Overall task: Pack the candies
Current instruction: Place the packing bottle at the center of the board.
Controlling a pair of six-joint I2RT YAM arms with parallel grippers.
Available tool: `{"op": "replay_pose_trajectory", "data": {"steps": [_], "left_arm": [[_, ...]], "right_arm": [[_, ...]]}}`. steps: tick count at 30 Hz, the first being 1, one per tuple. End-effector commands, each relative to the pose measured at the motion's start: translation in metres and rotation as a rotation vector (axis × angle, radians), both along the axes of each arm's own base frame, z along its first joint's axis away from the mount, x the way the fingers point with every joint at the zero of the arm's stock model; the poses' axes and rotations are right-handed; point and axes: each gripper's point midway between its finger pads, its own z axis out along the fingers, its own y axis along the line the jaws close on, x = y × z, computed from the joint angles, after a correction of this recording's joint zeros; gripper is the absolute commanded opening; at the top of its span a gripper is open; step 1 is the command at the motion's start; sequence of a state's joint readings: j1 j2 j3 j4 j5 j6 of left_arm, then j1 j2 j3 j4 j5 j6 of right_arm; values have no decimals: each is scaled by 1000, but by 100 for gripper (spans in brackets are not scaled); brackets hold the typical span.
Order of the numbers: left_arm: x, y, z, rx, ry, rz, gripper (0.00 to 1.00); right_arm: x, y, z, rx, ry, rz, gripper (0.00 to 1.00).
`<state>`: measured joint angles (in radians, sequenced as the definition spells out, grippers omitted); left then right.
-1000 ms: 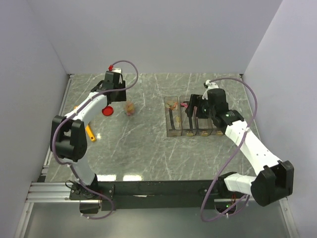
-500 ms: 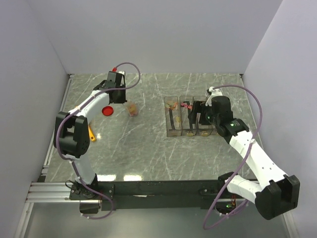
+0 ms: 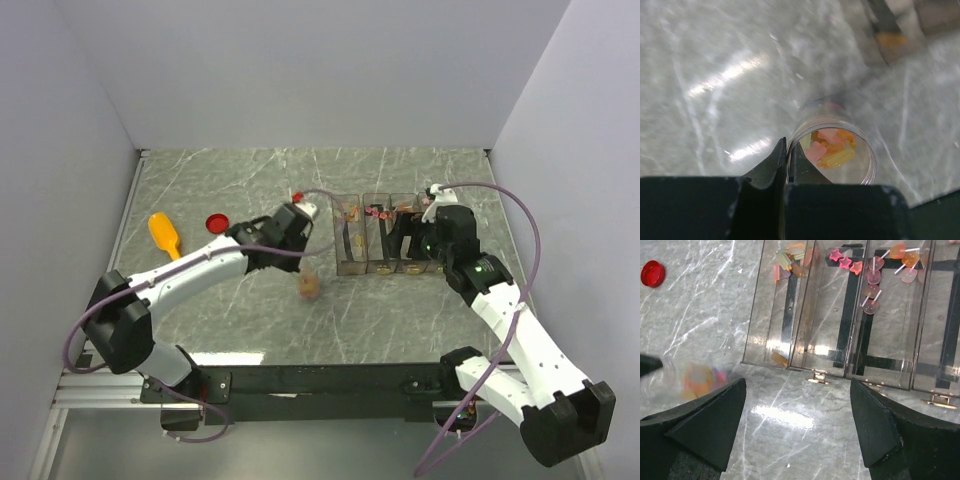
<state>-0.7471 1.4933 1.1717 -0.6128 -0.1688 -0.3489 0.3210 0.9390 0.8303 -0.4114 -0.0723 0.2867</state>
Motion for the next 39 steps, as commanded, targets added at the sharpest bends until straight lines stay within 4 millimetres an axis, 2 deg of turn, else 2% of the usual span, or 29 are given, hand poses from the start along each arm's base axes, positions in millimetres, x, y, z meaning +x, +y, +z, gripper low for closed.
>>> {"op": "replay_pose_trajectory", "data": {"steps": [1,7,8,10,11,15,16,18,19,20,23,24,26,27,29,30,33,35,36,37,39], "left_arm": [[-19,-9,8,12,-56,61,1],[-55,-38,1,8,-78,8,2],[-58,-40,-2,6,-75,18,9],[-63,-40,-5,11,-77,26,15],[-64,-40,-2,-5,-82,33,27],[-61,-30,25,-39,-147,53,49],[-60,-25,41,-55,-175,61,59],[-59,-22,57,-80,-202,63,66],[-58,-18,72,-106,-231,64,69],[-55,-15,78,-116,-244,69,69],[-33,12,85,-154,-256,121,69],[-14,35,86,-156,-261,190,70],[2,55,85,-162,-271,212,70],[24,78,90,-171,-307,292,69],[46,99,85,-139,-322,338,68],[62,119,84,-142,-324,392,67],[102,144,70,-121,-303,466,64],[126,154,47,-91,-269,505,60],[139,162,47,-105,-265,526,59],[149,164,22,-96,-208,542,55],[162,173,7,-104,-171,566,51]], "right_arm": [[-4,-1,4,1,-36,5,90],[-9,-4,-2,-6,-28,0,90],[-10,-4,-2,-6,-32,2,90],[-11,-5,-2,-8,-33,6,91],[-12,-3,-1,-5,-35,13,91],[-14,-1,-2,-3,-34,35,91],[-15,0,-2,-3,-32,38,91],[-16,1,-4,-4,-23,51,91],[-15,3,-4,-3,-21,58,91],[-16,3,-5,-3,-17,62,91],[-17,5,-5,4,-18,75,91],[-17,5,-5,2,-19,76,92],[-16,1,-8,-13,-17,58,92],[-17,-1,-9,-21,-12,52,93],[-17,-3,-8,-24,-17,40,93],[-17,-3,-9,-23,-17,41,93],[-19,-3,-6,-17,-29,44,93],[-20,-3,-5,-13,-39,43,92],[-21,-2,-3,-7,-46,50,93],[-22,-2,-3,-3,-52,52,92],[-23,0,-2,6,-56,62,93]]}}
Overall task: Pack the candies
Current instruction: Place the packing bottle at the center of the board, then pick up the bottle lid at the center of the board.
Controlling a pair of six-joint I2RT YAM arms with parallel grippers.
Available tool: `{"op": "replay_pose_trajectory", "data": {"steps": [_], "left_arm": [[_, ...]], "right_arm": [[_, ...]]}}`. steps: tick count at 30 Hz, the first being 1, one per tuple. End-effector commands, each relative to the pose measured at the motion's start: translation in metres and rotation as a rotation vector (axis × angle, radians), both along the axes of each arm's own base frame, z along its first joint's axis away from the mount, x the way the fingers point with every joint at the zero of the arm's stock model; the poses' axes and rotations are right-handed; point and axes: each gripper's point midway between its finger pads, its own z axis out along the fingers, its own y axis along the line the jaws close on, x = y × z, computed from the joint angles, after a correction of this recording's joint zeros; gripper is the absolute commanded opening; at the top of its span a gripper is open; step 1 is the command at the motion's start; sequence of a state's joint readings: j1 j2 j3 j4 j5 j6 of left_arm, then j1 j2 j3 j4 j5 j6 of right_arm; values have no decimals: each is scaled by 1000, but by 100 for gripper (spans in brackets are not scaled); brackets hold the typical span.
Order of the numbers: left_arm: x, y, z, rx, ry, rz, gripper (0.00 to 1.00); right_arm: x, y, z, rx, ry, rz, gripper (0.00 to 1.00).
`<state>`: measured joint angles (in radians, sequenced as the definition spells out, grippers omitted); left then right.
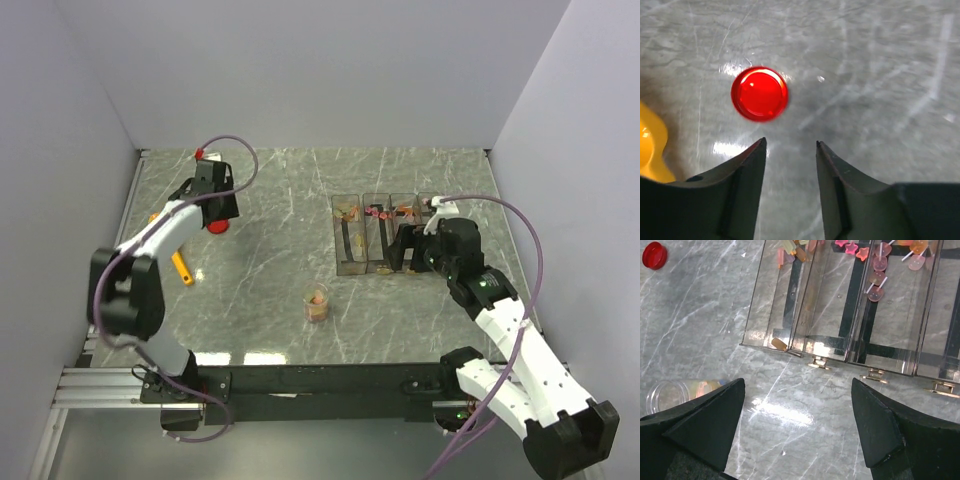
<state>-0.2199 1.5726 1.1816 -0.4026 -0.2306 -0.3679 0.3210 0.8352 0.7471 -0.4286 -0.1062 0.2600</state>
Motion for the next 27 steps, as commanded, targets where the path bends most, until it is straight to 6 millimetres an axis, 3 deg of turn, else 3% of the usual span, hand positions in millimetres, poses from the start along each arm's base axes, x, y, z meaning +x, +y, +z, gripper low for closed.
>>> {"op": "replay_pose_trajectory", "data": {"steps": [1,6,7,16,24,25,27], "left_arm": [[42,1,-8,-51,-23,-14,48],[67,15,-39,-10,35,18,40],[68,16,-53,-11,65,20,38],[70,15,-87,-29,130,25,31],[65,15,-100,-30,155,15,16],[65,12,-96,-43,147,3,7],[62,8,-87,-64,131,-11,1]], "right_arm": [[-1,3,9,11,-54,21,93],[-2,6,7,18,-45,37,92],[-2,6,7,19,-48,37,93],[-2,6,4,15,-38,35,92],[-3,7,1,12,-24,41,93],[-3,8,2,14,-25,45,93],[-5,13,5,28,-27,69,92]]}}
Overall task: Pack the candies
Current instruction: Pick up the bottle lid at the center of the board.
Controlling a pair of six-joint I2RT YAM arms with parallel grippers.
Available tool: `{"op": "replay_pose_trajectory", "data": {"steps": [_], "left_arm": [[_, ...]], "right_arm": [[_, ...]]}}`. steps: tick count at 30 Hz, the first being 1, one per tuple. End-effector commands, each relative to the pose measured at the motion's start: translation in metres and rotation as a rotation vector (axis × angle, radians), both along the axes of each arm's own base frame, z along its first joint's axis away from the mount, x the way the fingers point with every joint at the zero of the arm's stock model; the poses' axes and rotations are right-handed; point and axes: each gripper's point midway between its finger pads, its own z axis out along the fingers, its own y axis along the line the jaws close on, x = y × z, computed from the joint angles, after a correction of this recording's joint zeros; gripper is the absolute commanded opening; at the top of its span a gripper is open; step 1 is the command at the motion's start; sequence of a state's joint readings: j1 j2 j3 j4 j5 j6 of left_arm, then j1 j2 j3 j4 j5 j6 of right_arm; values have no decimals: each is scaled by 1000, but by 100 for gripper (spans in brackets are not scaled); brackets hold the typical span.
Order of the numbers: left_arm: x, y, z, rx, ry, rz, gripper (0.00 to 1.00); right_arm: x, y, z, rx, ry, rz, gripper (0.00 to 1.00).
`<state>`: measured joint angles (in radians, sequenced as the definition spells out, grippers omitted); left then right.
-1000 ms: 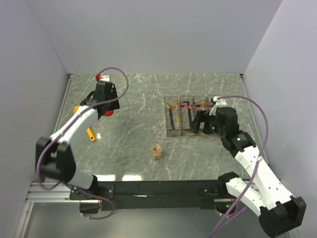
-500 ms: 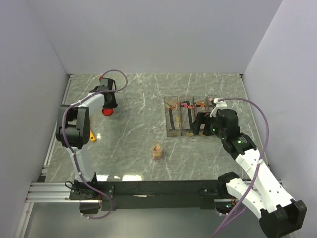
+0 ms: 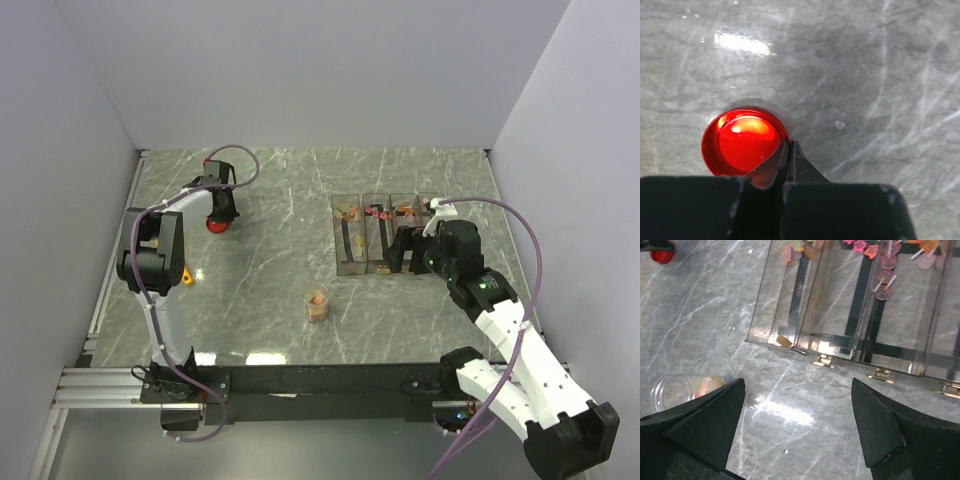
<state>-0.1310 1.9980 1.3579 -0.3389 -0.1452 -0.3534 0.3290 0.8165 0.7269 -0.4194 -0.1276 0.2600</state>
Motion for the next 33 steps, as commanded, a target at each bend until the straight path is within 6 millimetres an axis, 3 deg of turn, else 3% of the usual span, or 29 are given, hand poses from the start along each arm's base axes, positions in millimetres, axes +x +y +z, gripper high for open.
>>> {"op": "replay_pose_trajectory", "data": {"steps": [1,2,7,8,9,11,12,14,15,17,19,20,22,23,25,33], "left_arm": [[6,-12,27,-68,-73,-38,1],[2,-14,30,-85,-78,-44,1],[-18,-46,94,-284,-212,-94,1],[-27,-59,100,-352,-221,-135,1],[-34,-67,124,-414,-268,-141,1],[-56,-91,139,-549,-280,-221,1],[-62,-100,168,-619,-350,-237,1],[-84,-119,183,-727,-358,-305,1],[-91,-125,207,-788,-409,-317,1],[-108,-138,216,-867,-413,-341,1],[-124,-149,251,-978,-482,-379,1],[-133,-154,253,-1013,-486,-391,1],[-146,-160,280,-1095,-541,-408,1],[-152,-163,280,-1120,-538,-411,1],[-163,-165,302,-1195,-594,-424,1],[-189,-176,312,-1389,-580,-435,1]], "right_arm": [[0,10,8,26,-25,50,92],[-1,15,12,50,-33,65,93],[-17,53,35,239,-40,234,93],[-16,60,44,273,-72,260,93],[-19,67,47,317,-60,276,93],[-24,83,64,401,-88,345,94],[-24,88,66,421,-88,358,94],[-27,101,79,463,-107,400,94],[-24,108,83,475,-122,416,94],[-23,120,103,518,-164,457,95],[-22,137,105,543,-157,504,95],[-20,143,115,572,-187,522,95],[-15,156,116,593,-176,558,96],[-10,162,120,614,-184,568,97],[-7,170,124,633,-192,593,98],[22,194,131,679,-222,640,100]]}}
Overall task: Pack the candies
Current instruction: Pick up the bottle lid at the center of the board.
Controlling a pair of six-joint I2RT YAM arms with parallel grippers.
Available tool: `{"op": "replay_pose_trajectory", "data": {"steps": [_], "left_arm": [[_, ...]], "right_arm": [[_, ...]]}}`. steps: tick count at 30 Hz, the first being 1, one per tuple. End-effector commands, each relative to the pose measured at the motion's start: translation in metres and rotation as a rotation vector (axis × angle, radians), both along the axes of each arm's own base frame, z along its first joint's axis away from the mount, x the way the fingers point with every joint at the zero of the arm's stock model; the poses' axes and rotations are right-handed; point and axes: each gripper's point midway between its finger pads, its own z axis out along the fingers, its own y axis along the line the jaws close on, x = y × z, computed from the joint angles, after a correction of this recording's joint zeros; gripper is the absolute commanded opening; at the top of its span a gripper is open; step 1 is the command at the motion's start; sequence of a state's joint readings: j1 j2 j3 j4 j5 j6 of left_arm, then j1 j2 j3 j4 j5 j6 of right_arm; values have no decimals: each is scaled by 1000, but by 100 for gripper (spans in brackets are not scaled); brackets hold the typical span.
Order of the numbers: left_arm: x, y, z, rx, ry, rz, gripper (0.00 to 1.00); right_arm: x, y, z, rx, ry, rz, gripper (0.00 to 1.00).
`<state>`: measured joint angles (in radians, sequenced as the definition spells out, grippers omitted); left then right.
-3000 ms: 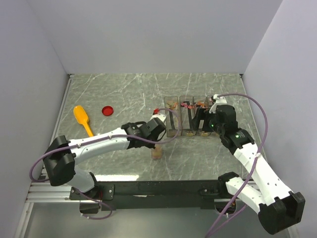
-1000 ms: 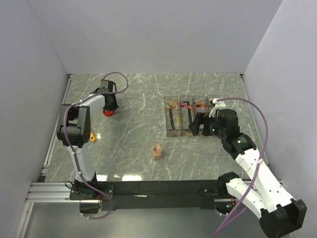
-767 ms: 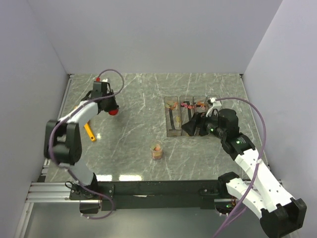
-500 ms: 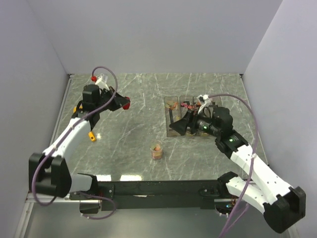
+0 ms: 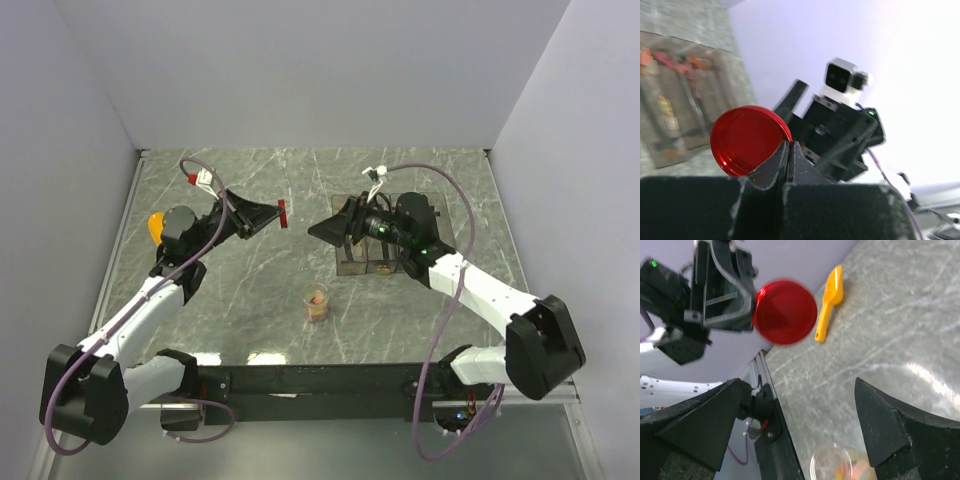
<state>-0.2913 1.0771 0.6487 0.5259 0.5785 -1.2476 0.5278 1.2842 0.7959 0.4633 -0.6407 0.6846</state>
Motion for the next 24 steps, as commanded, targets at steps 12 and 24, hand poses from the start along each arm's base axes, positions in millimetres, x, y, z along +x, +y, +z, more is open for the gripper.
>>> {"op": "replay_pose_trajectory", "data": {"steps": [12,24], "left_arm": [[-23,-20,42,-215,-91,-142,1],[-23,-29,40,-206,-85,-158,1]], "right_arm": [[20,28,55,117,-154,96,100],[17,33,57,136,-168,148,100]]}}
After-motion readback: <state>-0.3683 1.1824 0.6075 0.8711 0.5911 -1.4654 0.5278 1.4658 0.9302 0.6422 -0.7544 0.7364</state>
